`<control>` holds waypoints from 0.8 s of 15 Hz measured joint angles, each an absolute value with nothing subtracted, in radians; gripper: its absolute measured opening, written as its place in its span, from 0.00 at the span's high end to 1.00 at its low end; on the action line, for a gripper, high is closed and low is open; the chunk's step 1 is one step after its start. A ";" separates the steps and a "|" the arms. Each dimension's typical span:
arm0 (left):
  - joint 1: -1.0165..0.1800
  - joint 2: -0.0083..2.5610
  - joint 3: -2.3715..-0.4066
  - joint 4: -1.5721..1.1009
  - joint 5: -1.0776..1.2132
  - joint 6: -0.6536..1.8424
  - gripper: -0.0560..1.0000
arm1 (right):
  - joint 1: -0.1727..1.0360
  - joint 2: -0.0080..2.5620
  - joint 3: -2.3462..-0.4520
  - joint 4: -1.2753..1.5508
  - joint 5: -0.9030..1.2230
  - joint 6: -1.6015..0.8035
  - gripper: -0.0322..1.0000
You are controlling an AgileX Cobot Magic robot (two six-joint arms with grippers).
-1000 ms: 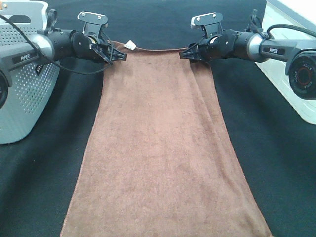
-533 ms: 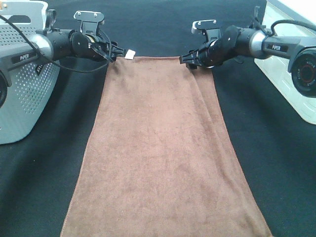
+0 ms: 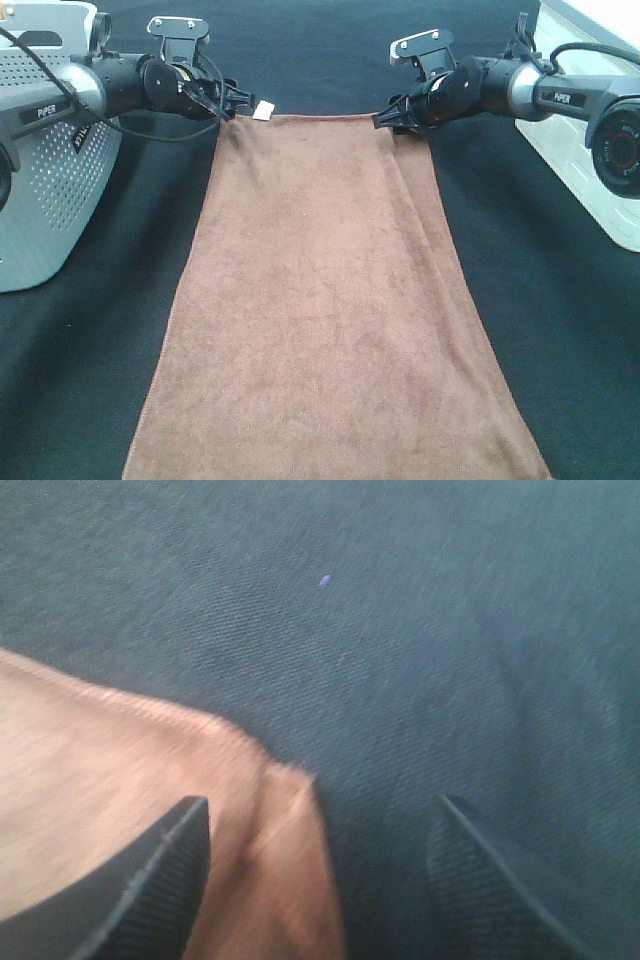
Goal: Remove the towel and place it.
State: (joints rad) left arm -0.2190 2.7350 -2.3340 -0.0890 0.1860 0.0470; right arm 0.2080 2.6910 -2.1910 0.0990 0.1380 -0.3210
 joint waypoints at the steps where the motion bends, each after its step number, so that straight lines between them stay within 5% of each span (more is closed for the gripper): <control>1: -0.219 2.735 -2.334 -0.089 0.187 0.047 0.38 | 0.207 2.700 -2.191 0.081 0.107 -0.325 0.36; 12: -0.219 2.735 -2.334 -0.089 0.191 0.044 0.38 | 0.186 2.723 -2.191 0.110 0.064 -0.326 0.36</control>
